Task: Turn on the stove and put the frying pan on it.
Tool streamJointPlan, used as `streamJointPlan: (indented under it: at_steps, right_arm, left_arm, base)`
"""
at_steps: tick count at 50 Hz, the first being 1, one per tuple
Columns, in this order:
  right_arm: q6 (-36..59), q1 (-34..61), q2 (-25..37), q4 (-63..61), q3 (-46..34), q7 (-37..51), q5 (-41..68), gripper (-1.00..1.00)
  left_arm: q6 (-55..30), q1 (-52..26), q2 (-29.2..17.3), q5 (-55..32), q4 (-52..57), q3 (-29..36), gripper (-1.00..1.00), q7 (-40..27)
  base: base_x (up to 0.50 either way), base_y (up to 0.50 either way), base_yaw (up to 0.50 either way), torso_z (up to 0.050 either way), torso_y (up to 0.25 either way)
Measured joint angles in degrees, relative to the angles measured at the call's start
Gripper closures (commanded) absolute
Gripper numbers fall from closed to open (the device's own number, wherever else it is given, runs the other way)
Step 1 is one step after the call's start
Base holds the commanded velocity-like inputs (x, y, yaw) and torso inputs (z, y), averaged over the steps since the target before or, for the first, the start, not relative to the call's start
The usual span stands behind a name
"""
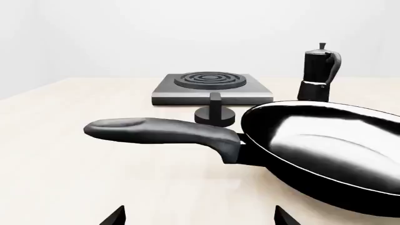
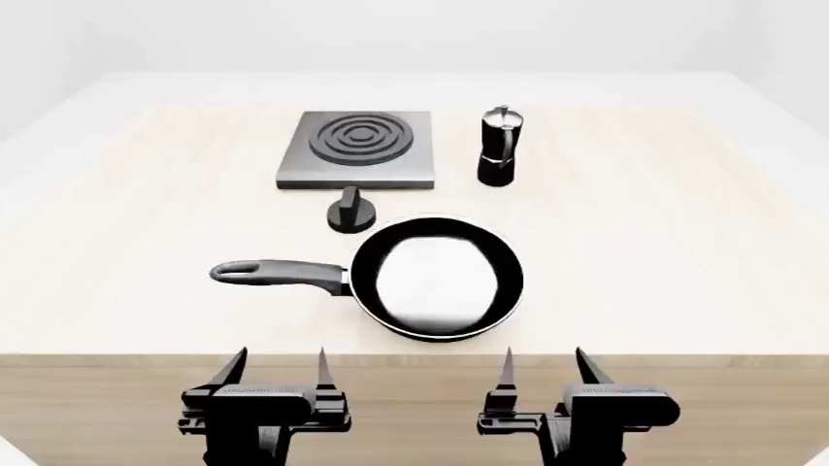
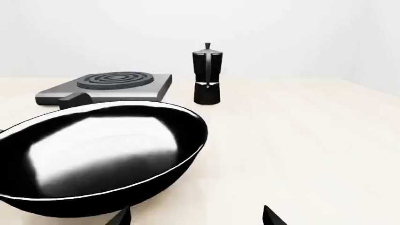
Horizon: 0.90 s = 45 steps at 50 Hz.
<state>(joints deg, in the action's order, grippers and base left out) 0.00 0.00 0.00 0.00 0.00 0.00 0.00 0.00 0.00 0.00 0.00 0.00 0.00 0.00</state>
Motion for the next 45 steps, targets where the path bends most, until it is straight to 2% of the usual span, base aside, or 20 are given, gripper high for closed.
streamJointPlan:
  at_steps: [28,31,39,45]
  right_arm:
    - [1.88,-1.07,3.16,-3.46,-4.26,5.02,1.80,-1.00]
    - [6.95,-0.41,3.90,-8.19,-4.17,5.33,2.79,-1.00]
    - [31.64,9.33,6.55,-26.37,-2.85,6.09,6.64,-1.00]
    - [41.69,14.50,7.73,-32.81,-2.01,6.45,8.30,-1.00]
  left_arm:
    - [-0.25,-0.04,-3.04,-1.27,-0.68,4.29,-1.00,-5.24]
    - [-4.36,-0.72,-3.39,-1.12,3.15,4.55,-1.00,-5.96]
    - [-25.64,-9.39,-4.36,-2.97,19.39,3.87,-1.00,-6.71]
    - [-34.19,-13.58,-5.00,-4.10,25.56,3.70,-1.00,-6.88]
  base:
    - [0.00,0.00,0.00,0.000,0.000]
    - [0.00,0.00,0.00,0.000,0.000]
    - [0.00,0.00,0.00,0.000,0.000]
    - [0.00,0.00,0.00,0.000,0.000]
